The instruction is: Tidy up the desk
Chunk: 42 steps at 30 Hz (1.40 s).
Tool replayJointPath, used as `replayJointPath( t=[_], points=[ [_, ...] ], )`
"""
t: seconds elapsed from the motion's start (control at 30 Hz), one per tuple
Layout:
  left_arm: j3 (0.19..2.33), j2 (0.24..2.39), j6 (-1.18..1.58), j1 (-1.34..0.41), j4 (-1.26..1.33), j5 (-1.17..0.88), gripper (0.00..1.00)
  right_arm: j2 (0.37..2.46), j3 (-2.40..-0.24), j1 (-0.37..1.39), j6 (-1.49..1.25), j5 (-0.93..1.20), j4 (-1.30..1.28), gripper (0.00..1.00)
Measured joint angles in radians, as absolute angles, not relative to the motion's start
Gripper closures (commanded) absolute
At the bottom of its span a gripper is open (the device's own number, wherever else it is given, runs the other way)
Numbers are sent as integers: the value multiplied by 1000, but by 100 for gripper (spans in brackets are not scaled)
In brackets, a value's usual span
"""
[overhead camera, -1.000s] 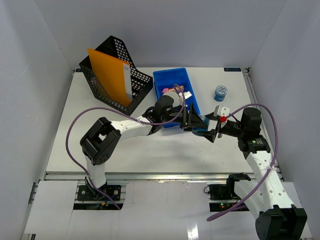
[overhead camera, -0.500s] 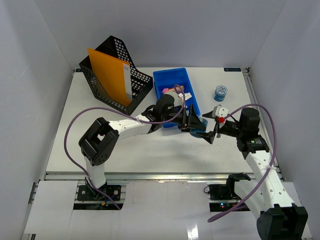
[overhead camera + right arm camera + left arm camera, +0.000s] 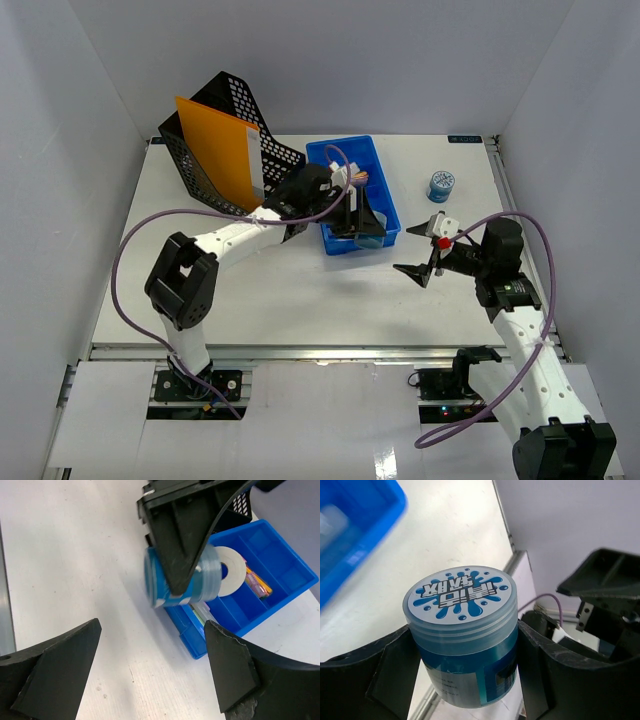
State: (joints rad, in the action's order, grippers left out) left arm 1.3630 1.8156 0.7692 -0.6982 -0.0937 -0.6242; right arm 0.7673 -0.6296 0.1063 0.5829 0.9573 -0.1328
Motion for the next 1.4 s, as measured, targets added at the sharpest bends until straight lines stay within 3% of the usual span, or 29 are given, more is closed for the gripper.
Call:
replayJointPath(
  t=[0.23, 0.63, 0.93, 1.4],
  points=[
    [1735, 1881, 570, -623, -389, -380, 100, 756, -630, 99, 567, 914, -133, 10],
    [2261, 2297, 366, -593, -472, 50, 100, 803, -630, 90, 536, 829, -133, 10],
    [2291, 2479, 316, -550, -431, 217, 100, 848, -630, 89, 520, 811, -133, 10],
    [2308, 2497, 287, -516, -236, 285, 100, 878, -630, 87, 505, 806, -133, 10]
  ],
)
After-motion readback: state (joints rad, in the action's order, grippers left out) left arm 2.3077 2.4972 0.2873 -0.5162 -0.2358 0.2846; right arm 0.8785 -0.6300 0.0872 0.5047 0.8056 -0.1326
